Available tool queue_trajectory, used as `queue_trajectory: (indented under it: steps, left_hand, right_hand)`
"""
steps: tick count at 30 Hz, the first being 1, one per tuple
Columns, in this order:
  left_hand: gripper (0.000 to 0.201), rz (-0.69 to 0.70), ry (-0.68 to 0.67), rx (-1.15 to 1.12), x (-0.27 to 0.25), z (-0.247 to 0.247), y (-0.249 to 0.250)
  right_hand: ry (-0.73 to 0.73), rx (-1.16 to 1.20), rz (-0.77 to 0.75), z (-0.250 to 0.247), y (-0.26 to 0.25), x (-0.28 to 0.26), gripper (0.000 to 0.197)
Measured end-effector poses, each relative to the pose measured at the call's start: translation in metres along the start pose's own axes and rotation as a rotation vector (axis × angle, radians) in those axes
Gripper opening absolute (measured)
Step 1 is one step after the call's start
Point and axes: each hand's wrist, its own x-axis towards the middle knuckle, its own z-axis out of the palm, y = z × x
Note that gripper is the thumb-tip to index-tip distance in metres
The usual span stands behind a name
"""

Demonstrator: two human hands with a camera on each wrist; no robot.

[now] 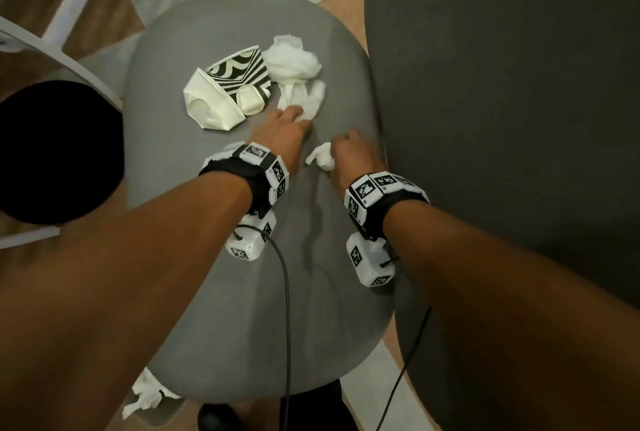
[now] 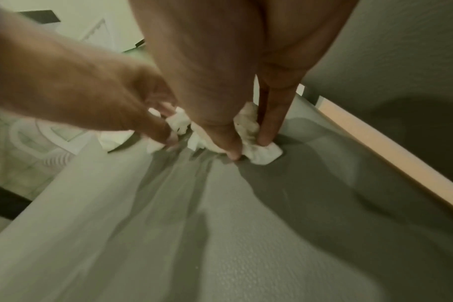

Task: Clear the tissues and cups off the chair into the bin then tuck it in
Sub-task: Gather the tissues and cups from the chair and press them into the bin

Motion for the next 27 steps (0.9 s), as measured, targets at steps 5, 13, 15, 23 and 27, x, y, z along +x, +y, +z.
queue_trajectory:
  steps: [5,13,15,23,27]
  left_hand:
    - [0.012,0.025,0.094,-0.204,-0.033,0.020,-0.001]
    - [0.059,-0.107,0.088,-0.510,-0.095,0.042,-0.015]
    - [0.076,-0.110,0.083,-0.546,-0.104,0.047,-0.021]
    - [0.026,-0.126,0.160,-0.505,-0.144,0.057,-0.042]
    - [0.020,-0.108,0.136,-0.556,-0.172,0.062,-0.046]
  right_hand:
    - [0.077,0.170,0.078,-0.010,-0.008,0.009,0.039]
    - [-0.162,-0.109,-0.162,-0.009,-0.043,0.005,0.077]
    - [-0.189,-0.100,-0.177,0.000,-0.054,-0.004,0.059]
    - [-0.320,-0.128,-0.238,0.021,-0.081,-0.039,0.020]
    - [-0.340,-0.097,-0.277,0.027,-0.094,-0.060,0.026]
